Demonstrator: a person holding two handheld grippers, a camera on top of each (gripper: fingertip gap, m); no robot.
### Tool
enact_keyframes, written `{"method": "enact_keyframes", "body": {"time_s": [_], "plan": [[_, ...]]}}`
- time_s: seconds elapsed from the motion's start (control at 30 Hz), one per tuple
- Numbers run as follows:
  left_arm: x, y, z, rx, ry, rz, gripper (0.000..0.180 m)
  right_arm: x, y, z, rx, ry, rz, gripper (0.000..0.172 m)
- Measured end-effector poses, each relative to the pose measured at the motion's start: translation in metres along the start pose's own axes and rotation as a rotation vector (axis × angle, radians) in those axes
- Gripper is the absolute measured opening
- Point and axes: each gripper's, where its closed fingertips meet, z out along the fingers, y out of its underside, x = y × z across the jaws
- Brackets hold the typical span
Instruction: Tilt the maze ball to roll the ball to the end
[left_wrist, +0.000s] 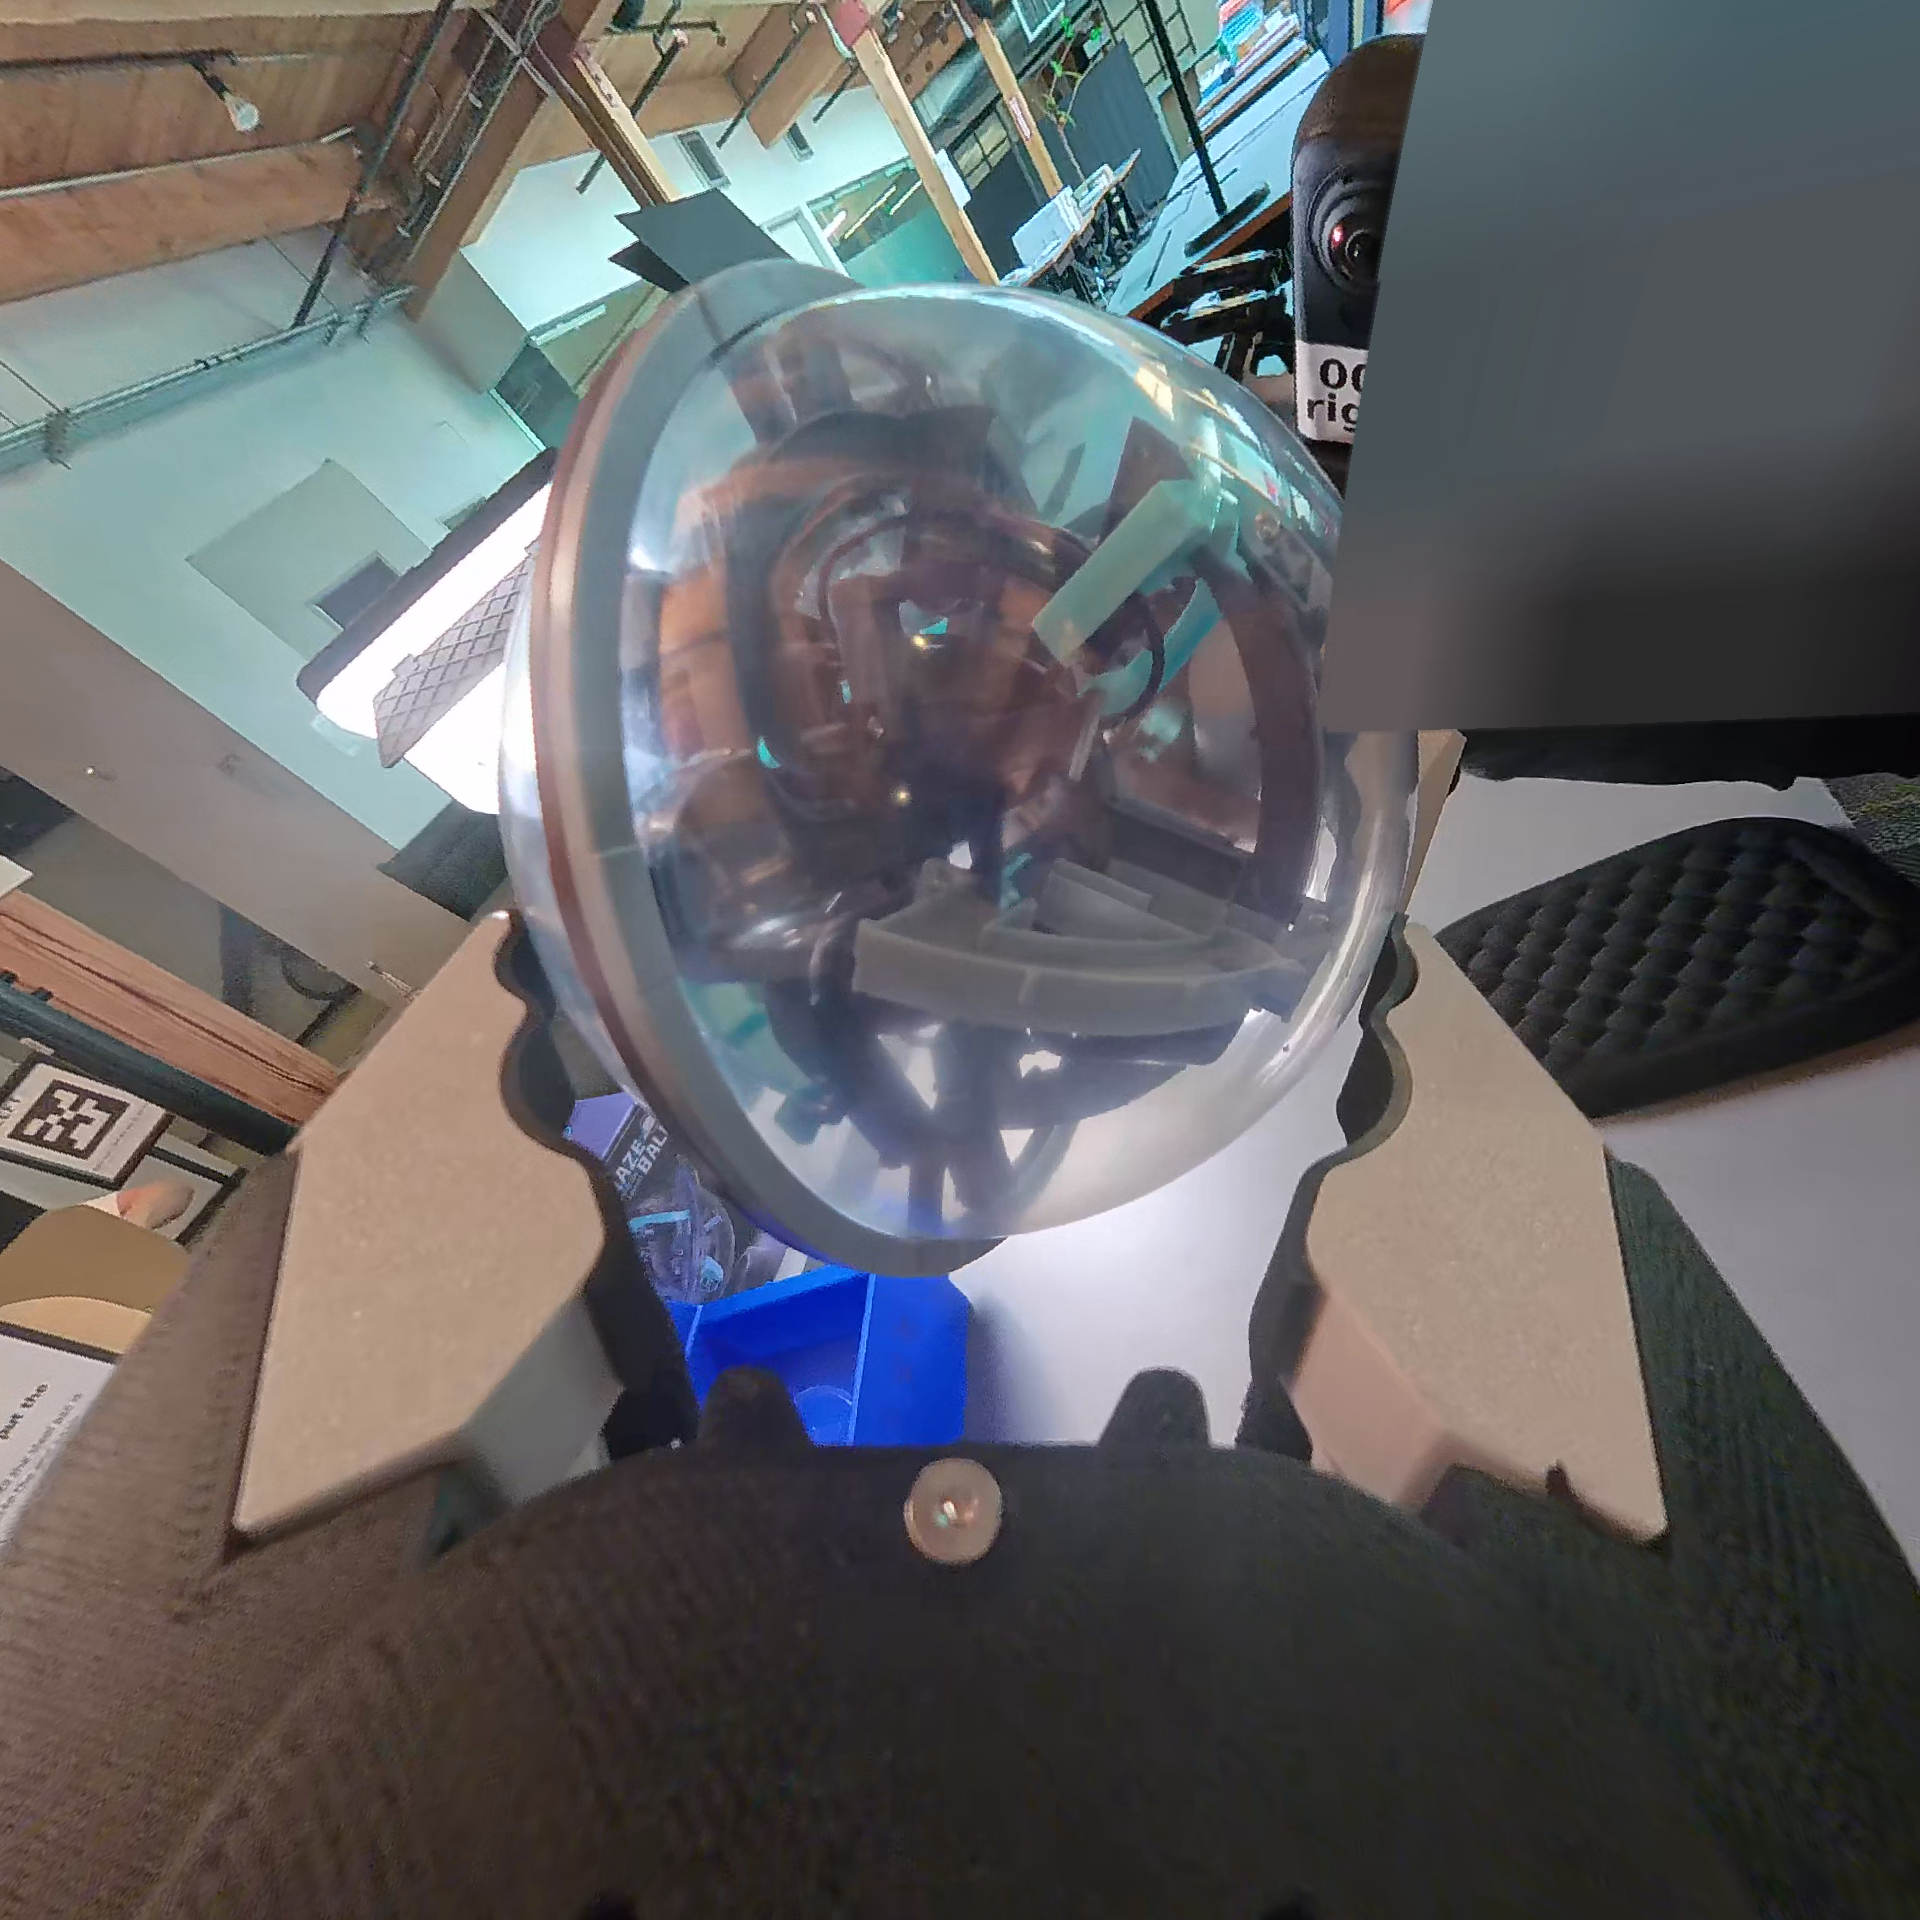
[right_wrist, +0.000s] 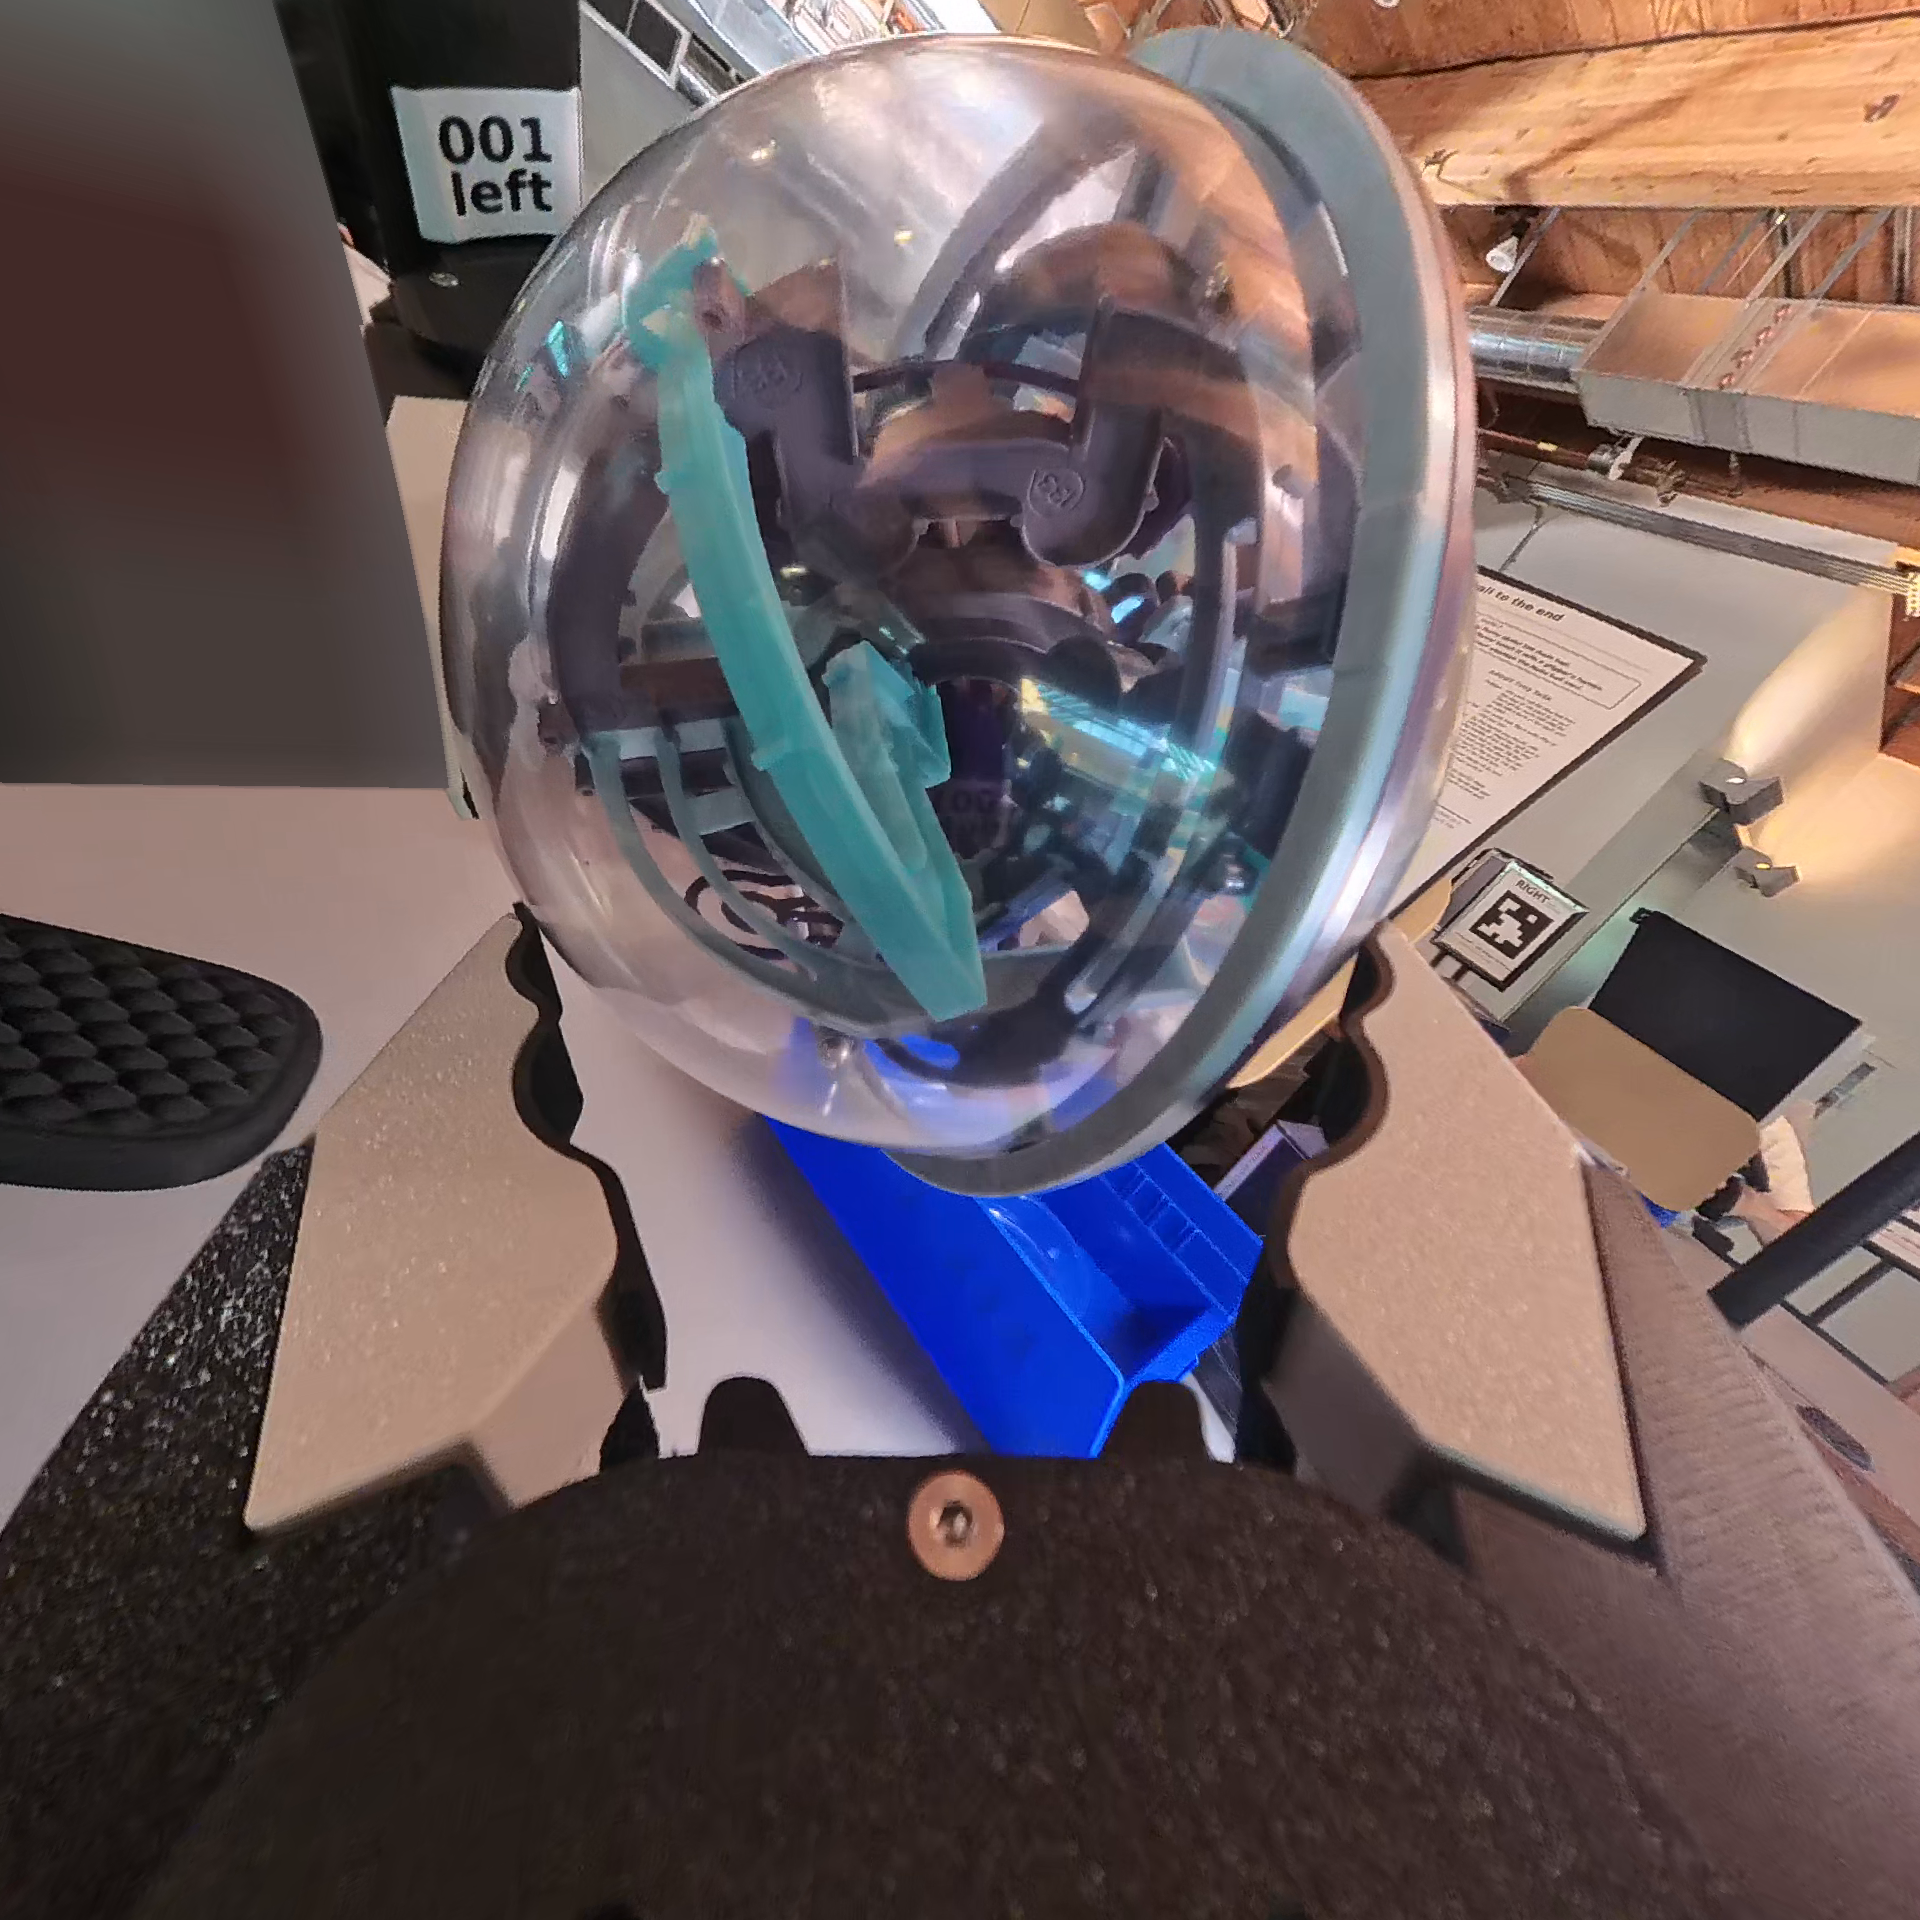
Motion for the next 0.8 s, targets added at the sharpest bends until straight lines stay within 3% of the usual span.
{"method": "enact_keyframes", "body": {"time_s": [0.33,0.8], "plan": [[-0.007,-0.001,-0.007,0.024,-0.036,0.026,0.150,0.002,-0.001,0.010,-0.013,-0.023,-0.023,0.145],[-0.016,-0.045,-0.027,0.218,-0.174,0.306,0.150,0.015,-0.042,0.017,-0.032,-0.021,-0.296,0.145]]}}
